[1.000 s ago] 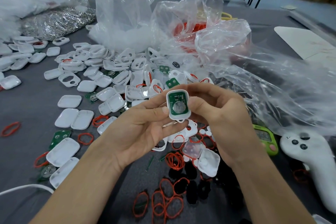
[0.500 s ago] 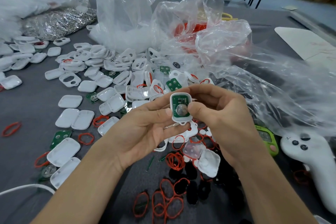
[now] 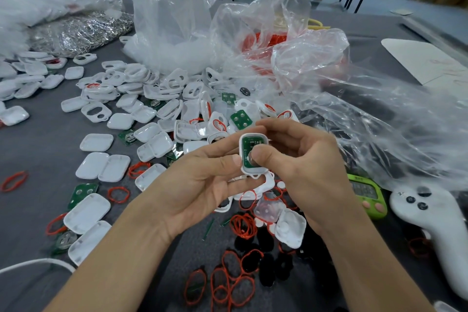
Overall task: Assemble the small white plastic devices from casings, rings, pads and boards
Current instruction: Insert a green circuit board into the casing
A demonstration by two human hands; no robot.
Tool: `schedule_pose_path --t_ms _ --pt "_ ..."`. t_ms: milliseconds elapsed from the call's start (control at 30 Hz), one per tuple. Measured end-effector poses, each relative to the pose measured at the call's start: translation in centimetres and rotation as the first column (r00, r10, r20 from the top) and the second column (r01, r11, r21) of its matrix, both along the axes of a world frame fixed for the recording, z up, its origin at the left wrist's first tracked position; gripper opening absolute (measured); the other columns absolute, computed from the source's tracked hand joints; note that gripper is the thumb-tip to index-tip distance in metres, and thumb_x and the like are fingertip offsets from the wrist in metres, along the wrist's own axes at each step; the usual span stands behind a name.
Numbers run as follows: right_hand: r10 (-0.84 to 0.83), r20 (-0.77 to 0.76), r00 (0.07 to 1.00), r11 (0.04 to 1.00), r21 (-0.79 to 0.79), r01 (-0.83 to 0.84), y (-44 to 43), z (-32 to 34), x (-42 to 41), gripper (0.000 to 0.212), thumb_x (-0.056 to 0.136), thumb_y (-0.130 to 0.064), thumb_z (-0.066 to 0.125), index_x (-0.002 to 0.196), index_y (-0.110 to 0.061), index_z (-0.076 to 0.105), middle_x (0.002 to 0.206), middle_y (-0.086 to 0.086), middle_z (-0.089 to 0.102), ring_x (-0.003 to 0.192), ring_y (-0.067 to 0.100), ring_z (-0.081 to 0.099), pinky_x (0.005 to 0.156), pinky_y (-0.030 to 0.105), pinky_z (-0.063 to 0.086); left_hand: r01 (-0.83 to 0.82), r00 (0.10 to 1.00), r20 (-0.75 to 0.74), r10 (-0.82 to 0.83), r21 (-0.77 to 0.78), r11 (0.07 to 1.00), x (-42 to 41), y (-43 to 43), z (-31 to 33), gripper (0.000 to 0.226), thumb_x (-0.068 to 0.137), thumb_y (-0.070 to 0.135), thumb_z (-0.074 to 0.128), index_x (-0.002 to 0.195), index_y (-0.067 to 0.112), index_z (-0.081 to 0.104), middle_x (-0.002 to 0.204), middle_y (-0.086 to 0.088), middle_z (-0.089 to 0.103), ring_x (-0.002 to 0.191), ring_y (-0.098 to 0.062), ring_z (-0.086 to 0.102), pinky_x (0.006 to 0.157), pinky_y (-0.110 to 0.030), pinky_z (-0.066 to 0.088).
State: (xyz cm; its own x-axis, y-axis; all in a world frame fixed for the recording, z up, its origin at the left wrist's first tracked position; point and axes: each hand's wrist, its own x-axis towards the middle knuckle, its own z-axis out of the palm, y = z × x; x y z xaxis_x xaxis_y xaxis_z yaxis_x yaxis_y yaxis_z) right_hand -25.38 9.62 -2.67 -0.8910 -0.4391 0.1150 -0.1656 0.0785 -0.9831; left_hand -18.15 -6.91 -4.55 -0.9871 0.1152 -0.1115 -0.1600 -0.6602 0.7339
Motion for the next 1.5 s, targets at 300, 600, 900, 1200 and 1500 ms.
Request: schedule_pose_path --t_ms 300,600,900,1200,1500 --pt "-0.036 -0.09 0.995 0.999 0.03 0.039 -0.3 0.4 0.7 0.038 0.074 -0.029 0.079 0.112 -0.029 0.075 0.101 -0.019 0.078 0.101 0.0 0.072 0.094 0.032 0.056 -0.021 1.0 -0.01 0.021 -0.048 0.999 -0.1 0.0 -0.2 0.049 0.083 0.004 0.064 0.131 0.016 0.07 0.126 -0.005 0.072 0.114 -0.02 0.07 0.09 -0.034 0.059" --pt "-0.053 -0.051 0.997 0.999 0.006 0.053 -0.8 0.2 0.9 0.024 0.076 -0.025 0.074 0.099 -0.029 0.078 0.093 -0.012 0.079 0.094 0.01 0.075 0.091 0.04 0.06 0.03 0.998 -0.057 -0.031 -0.008 1.0 0.0 0.0 -0.3 0.057 0.078 0.005 0.08 0.133 0.014 0.069 0.129 -0.005 0.071 0.116 -0.02 0.069 0.094 -0.036 0.058" --pt "-0.006 0.011 1.0 0.999 -0.041 0.007 -1.2 0.1 1.5 0.016 0.082 -0.032 0.074 0.097 -0.029 0.08 0.092 -0.005 0.08 0.091 0.015 0.075 0.085 0.039 0.06 0.032 0.997 -0.068 -0.028 0.046 0.998 0.1 -0.3 -0.1 0.061 0.077 0.012 0.085 0.135 0.013 0.067 0.131 -0.008 0.07 0.117 -0.02 0.069 0.094 -0.035 0.057" --pt "-0.133 -0.305 0.943 0.991 -0.06 0.121 0.1 1.5 1.2 0.029 0.077 -0.01 0.077 0.098 -0.031 0.079 0.109 -0.014 0.077 0.11 0.012 0.071 0.093 0.031 0.058 0.028 0.999 -0.049 -0.024 0.078 0.997 0.1 -0.4 0.0 0.066 0.072 0.011 0.088 0.135 0.012 0.067 0.125 -0.01 0.072 0.111 -0.022 0.072 0.091 -0.035 0.059" --pt "0.058 -0.614 0.787 0.946 0.285 0.153 1.1 2.3 1.2 0.033 0.066 -0.016 0.092 0.091 -0.034 0.083 0.128 -0.02 0.069 0.126 0.004 0.054 0.105 0.013 0.04 -0.003 1.0 -0.014 0.002 -0.016 1.0 0.0 0.0 0.0 0.051 0.079 0.007 0.069 0.13 0.013 0.07 0.123 -0.004 0.073 0.106 -0.018 0.072 0.09 -0.035 0.06"
